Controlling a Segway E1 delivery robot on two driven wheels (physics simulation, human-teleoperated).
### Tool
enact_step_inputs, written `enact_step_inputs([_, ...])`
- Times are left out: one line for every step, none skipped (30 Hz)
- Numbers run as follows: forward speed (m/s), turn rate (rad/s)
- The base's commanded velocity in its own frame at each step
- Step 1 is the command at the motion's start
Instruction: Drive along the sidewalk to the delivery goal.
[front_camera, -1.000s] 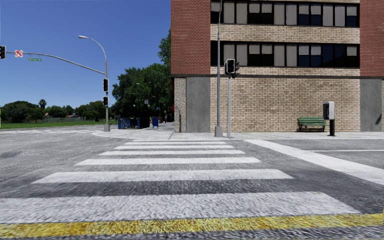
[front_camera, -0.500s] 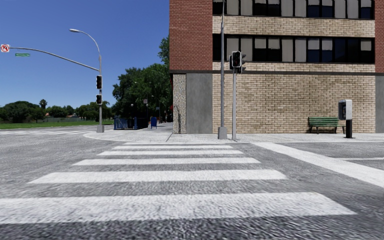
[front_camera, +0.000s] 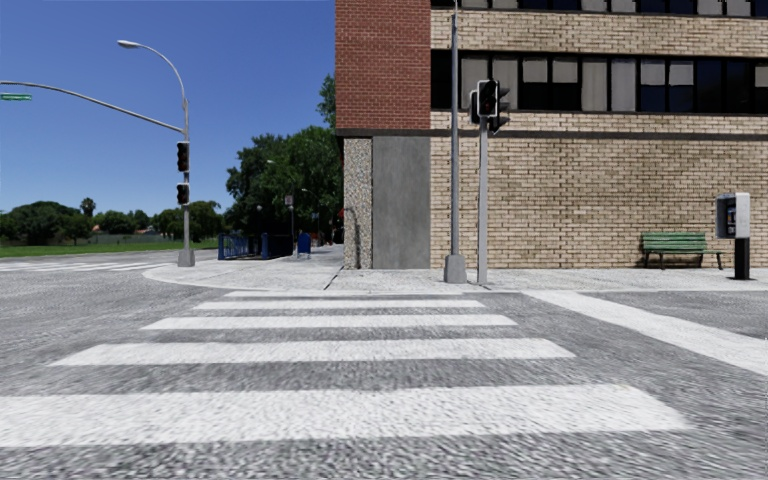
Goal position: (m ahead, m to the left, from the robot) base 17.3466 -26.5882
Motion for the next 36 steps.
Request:
enact_step_inputs([2.0, 0.0])
enact_step_inputs([2.0, 0.0])
enact_step_inputs([2.0, 0.0])
enact_step_inputs([2.0, 0.0])
enact_step_inputs([2.0, 0.0])
enact_step_inputs([2.0, 0.0])
enact_step_inputs([2.0, 0.0])
enact_step_inputs([2.0, 0.0])
enact_step_inputs([2.0, 0.0])
enact_step_inputs([2.0, 0.0])
enact_step_inputs([2.0, 0.0])
enact_step_inputs([2.0, 0.0])
enact_step_inputs([2.0, 0.0])
enact_step_inputs([2.0, 0.0])
enact_step_inputs([2.0, 0.0])
enact_step_inputs([2.0, 0.0])
enact_step_inputs([2.0, 0.0])
enact_step_inputs([2.0, 0.0])
enact_step_inputs([2.0, 0.0])
enact_step_inputs([2.0, 0.0])
enact_step_inputs([2.0, 0.0])
enact_step_inputs([2.0, 0.0])
enact_step_inputs([2.0, 0.0])
enact_step_inputs([2.0, 0.0])
enact_step_inputs([2.0, 0.0])
enact_step_inputs([2.0, 0.0])
enact_step_inputs([2.0, 0.0])
enact_step_inputs([2.0, 0.0])
enact_step_inputs([2.0, 0.0])
enact_step_inputs([2.0, 0.0])
enact_step_inputs([2.0, 0.0])
enact_step_inputs([2.0, 0.0])
enact_step_inputs([2.0, 0.0])
enact_step_inputs([2.0, 0.0])
enact_step_inputs([2.0, 0.0])
enact_step_inputs([2.0, 0.0])
